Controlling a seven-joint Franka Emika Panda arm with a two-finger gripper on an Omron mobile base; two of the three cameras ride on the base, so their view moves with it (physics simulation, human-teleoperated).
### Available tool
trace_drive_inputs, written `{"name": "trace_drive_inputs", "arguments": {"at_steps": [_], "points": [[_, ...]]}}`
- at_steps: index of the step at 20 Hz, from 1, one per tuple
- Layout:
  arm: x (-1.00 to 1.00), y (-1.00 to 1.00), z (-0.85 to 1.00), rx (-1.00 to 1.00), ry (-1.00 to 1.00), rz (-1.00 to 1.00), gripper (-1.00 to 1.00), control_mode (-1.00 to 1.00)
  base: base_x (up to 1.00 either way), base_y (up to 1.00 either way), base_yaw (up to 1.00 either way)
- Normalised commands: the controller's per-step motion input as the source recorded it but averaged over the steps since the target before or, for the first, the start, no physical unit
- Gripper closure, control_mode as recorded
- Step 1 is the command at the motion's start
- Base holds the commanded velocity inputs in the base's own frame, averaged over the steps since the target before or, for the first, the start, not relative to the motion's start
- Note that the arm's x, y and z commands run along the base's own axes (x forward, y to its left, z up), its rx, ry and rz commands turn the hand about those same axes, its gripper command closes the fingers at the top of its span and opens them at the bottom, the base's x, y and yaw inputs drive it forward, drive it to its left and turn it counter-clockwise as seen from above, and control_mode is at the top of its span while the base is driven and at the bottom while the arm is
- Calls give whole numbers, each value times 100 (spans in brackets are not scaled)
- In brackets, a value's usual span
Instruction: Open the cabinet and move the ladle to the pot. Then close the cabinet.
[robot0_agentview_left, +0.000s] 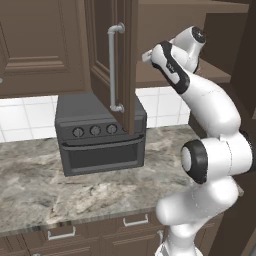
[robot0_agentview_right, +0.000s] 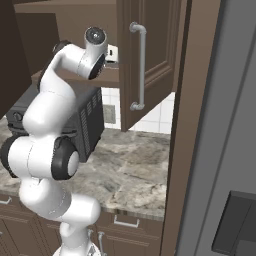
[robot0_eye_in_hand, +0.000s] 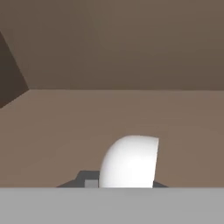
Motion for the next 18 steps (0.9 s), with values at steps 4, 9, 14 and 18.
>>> {"name": "trace_drive_inputs", "arguments": {"at_steps": [4,9,14,18], "points": [[-100,5,19,-10,-27,0,100,-100,0,0,0],[-100,2,44,-11,-10,0,100,-100,0,0,0],[-100,1,31,-9,3,0,100,-100,0,0,0],[-100,1,28,-6,13,0,100,-100,0,0,0]]}}
